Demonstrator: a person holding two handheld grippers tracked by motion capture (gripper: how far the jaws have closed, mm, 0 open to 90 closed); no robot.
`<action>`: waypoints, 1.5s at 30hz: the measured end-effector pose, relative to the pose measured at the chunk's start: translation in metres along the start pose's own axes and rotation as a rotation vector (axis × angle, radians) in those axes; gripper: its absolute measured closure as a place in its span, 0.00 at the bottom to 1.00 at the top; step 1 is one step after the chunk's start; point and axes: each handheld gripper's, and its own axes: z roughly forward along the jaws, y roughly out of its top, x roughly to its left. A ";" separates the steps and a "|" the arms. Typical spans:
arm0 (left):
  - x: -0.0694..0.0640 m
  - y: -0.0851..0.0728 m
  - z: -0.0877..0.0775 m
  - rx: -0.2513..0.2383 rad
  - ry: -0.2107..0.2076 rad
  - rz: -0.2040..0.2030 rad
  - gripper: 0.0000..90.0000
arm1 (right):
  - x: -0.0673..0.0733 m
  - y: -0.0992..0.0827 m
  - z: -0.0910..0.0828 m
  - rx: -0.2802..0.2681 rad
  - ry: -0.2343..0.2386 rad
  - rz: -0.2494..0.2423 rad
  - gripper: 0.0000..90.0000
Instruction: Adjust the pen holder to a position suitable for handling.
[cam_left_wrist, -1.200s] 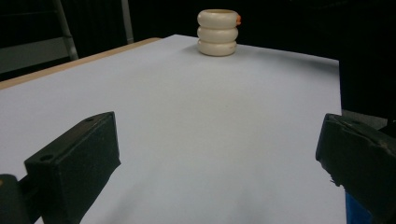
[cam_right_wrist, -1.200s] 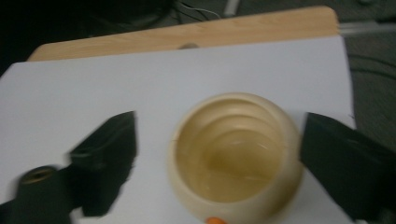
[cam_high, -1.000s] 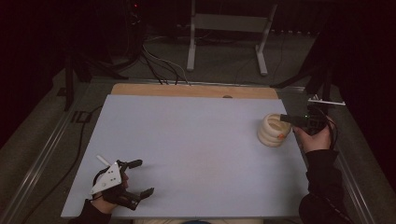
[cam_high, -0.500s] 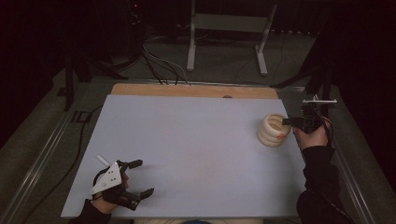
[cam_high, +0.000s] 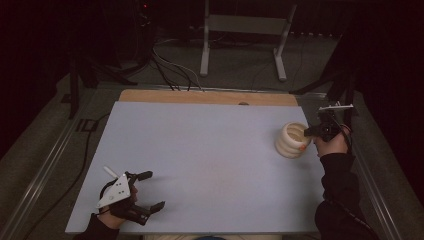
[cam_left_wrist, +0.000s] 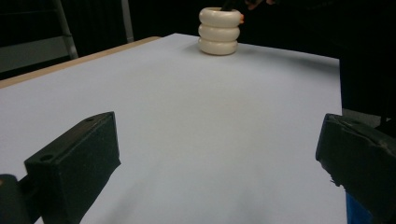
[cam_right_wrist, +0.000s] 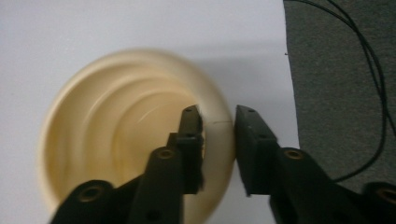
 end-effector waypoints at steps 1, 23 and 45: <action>0.000 0.000 0.000 0.000 0.000 -0.001 0.00 | 0.002 0.001 0.001 0.016 -0.009 -0.012 0.82; 0.000 0.000 0.000 -0.003 -0.001 -0.007 0.00 | 0.083 0.010 -0.003 0.037 0.043 -0.185 0.84; -0.001 0.000 0.001 -0.004 -0.005 0.000 0.00 | 0.173 0.016 0.001 0.046 0.126 -0.328 0.84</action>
